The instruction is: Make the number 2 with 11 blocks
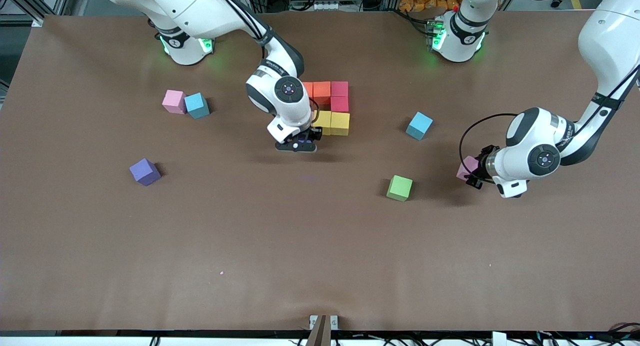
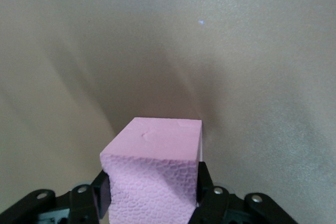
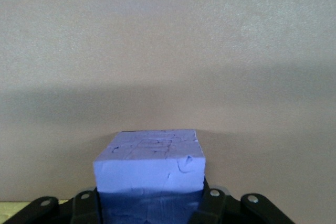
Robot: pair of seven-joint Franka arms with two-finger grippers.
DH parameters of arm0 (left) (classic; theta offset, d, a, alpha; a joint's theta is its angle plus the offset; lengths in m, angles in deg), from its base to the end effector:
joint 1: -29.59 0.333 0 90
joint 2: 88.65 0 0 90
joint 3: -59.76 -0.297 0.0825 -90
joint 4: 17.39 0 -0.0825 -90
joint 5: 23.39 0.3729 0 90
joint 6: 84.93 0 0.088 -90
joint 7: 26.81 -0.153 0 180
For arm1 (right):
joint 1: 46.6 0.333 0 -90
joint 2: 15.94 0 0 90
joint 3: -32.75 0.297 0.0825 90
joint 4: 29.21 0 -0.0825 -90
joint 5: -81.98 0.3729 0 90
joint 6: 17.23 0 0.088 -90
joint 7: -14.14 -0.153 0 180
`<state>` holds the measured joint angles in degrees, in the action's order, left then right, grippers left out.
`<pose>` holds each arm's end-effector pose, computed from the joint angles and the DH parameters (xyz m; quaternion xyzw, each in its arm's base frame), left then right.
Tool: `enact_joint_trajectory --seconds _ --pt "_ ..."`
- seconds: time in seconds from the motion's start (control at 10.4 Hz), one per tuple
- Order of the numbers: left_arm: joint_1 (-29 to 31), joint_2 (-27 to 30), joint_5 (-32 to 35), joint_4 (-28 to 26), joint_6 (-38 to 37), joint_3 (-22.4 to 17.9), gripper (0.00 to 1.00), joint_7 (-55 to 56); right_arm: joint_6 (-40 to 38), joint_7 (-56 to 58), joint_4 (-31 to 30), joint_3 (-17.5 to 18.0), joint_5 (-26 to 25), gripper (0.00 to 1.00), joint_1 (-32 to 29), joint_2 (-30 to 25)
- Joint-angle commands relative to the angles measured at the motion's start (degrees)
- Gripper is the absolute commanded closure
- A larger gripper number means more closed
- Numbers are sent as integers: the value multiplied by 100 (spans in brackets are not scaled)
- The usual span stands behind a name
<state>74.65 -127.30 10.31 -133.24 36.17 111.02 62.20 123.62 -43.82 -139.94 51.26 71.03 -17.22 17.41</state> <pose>0.5378 -0.0396 0.1506 -0.8465 -0.5173 0.1074 0.0658 0.4057 0.4461 0.1412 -0.9989 0.0369 0.0281 0.0103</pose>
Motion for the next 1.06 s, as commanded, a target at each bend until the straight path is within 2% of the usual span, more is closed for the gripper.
enact_joint_trajectory --seconds 0.0,0.1,0.48,0.77,0.96 --pt "3 -20 225 62 63 7 46 107 -84 -155 61 -58 -100 9 76 32" --pt "-32 -11 164 132 55 16 46 116 -93 -155 61 -58 -100 0 68 6" --pt "-400 15 -81 580 -16 33 46 264 -154 -49 79 -58 -100 0 -20 -292" --pt "-962 24 -320 958 -260 33 46 617 -881 178 96 -32 -38 0 -414 -985" --pt "-1314 15 -504 1256 -279 33 46 722 -1347 782 35 -32 -29 0 -783 -1486"
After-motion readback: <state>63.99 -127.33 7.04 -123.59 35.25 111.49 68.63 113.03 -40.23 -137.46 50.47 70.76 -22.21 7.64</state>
